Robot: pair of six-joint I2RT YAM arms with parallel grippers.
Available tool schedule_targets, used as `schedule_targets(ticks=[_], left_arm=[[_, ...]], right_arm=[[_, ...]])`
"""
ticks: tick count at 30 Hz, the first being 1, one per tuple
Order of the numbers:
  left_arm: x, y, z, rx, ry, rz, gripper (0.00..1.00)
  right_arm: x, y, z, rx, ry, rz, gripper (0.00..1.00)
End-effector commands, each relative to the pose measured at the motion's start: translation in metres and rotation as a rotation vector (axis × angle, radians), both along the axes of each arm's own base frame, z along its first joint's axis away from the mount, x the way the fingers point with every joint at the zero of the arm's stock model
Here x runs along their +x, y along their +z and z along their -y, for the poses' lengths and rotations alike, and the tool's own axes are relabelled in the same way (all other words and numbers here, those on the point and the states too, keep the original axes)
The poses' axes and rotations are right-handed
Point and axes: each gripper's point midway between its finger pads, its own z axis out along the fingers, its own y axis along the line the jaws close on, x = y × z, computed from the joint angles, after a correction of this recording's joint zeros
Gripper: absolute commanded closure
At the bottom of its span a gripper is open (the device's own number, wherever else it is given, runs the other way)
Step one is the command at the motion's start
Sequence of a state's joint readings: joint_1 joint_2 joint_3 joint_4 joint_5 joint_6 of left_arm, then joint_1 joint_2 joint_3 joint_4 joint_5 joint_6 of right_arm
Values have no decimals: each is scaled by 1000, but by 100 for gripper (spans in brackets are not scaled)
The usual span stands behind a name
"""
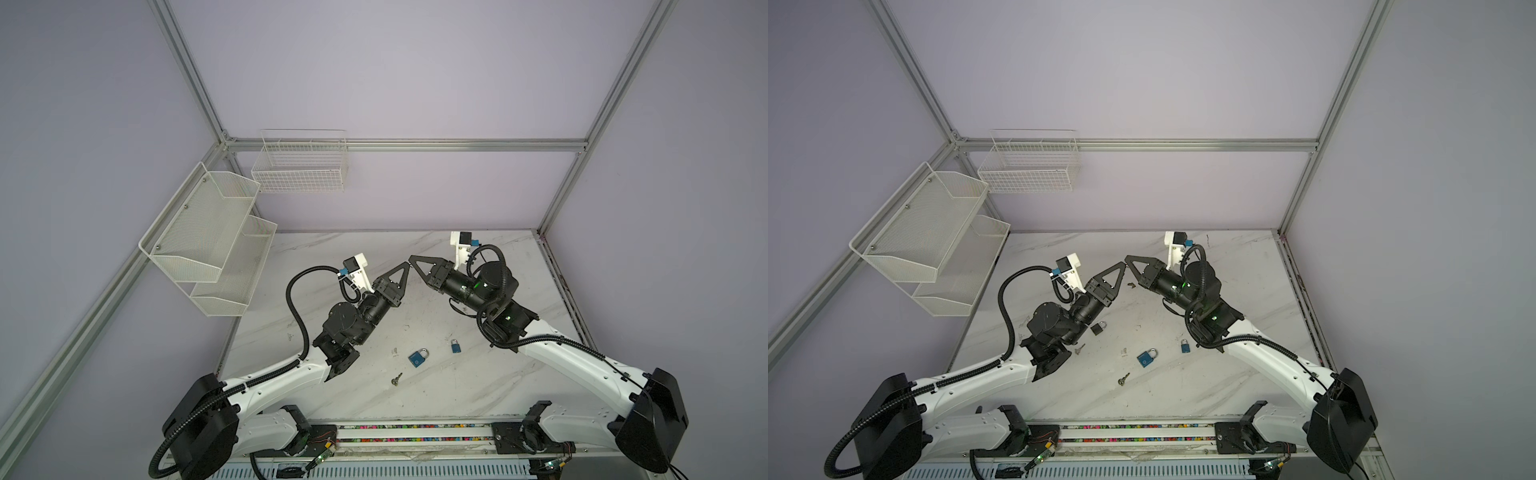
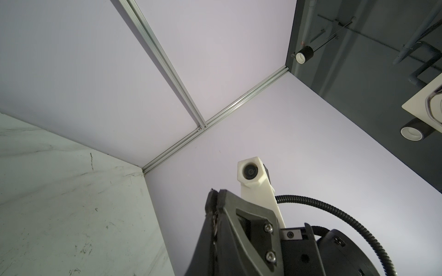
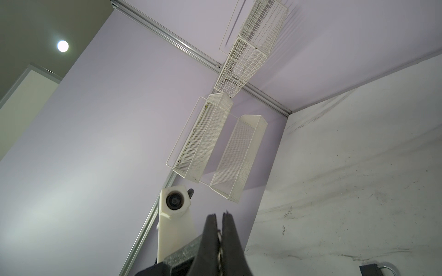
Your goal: Unlock with the key
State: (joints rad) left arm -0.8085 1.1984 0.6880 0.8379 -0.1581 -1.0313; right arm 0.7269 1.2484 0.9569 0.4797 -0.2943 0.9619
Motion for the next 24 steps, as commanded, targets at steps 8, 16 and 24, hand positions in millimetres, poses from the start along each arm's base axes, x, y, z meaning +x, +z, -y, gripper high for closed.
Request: schedule_targets(ticks=[8,16,24], left_arm=[[-15,71,-8,15,30,182,100],[-12,68,9,319,-46,157,100],[-26,59,15,596,-199,228,100]], right_arm=[[-10,14,2,-36,14,71,88],[-13,20,26,-71,-11,93,51],[-39,12,50,-152,120,178,36]])
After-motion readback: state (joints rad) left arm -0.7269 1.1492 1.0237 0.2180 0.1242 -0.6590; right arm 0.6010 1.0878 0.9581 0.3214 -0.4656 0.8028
